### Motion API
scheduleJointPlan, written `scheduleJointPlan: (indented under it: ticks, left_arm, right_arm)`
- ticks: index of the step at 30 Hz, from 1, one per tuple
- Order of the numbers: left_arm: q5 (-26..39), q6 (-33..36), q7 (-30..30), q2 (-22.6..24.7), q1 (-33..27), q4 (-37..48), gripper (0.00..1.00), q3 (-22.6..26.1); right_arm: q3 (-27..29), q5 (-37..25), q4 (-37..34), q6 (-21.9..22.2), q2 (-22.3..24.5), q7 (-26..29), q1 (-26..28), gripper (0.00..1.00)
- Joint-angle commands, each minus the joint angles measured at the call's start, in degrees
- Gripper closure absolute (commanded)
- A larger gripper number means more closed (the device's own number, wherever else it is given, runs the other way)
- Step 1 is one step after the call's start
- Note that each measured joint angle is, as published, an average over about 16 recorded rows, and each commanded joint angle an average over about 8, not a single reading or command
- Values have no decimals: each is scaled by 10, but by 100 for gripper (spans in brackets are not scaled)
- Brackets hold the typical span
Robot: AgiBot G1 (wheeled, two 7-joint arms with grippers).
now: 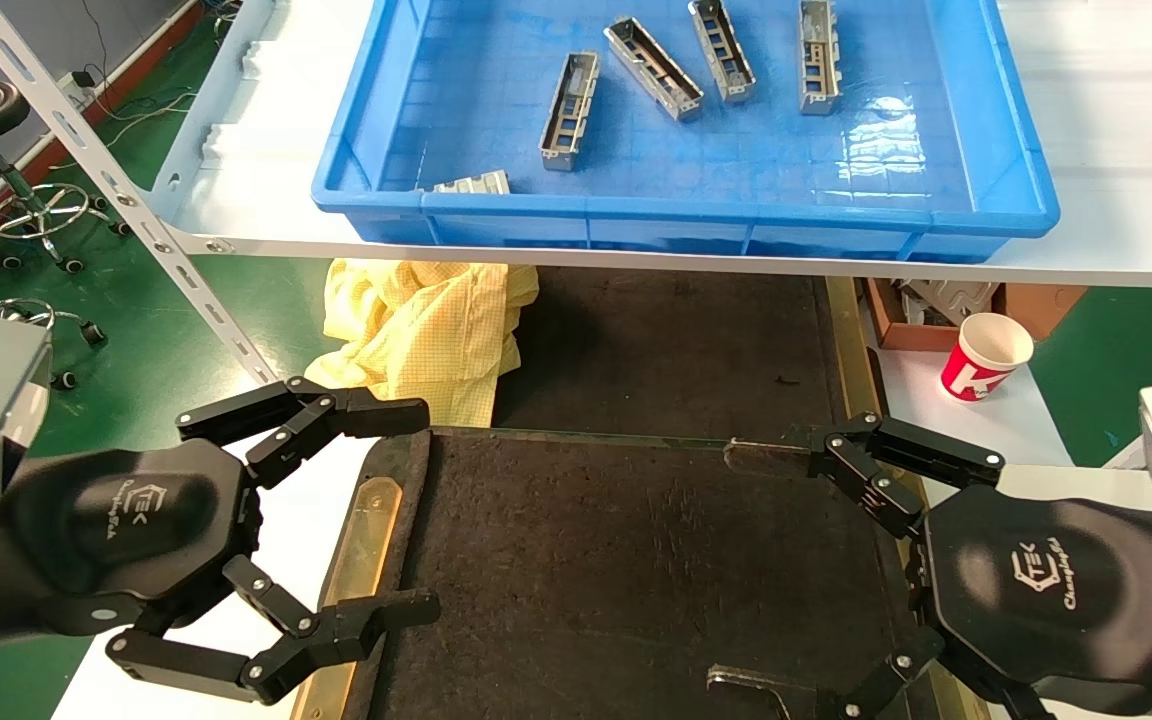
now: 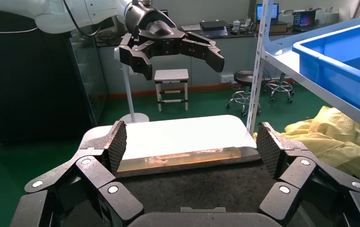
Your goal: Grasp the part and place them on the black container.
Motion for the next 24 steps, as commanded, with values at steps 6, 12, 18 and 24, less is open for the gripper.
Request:
scheduleJointPlan:
  ticks: [6, 12, 18, 24]
  left_arm:
    - [0, 0, 0, 0, 0, 0, 0, 0]
    - [0, 0, 0, 0, 0, 0, 0, 0]
    - [0, 0, 0, 0, 0, 0, 0, 0]
    - [0, 0, 0, 0, 0, 0, 0, 0]
  right_arm:
    - [0, 0, 0, 0, 0, 0, 0, 0]
    - [0, 0, 0, 0, 0, 0, 0, 0]
    - [0, 0, 0, 0, 0, 0, 0, 0]
    - [0, 0, 0, 0, 0, 0, 0, 0]
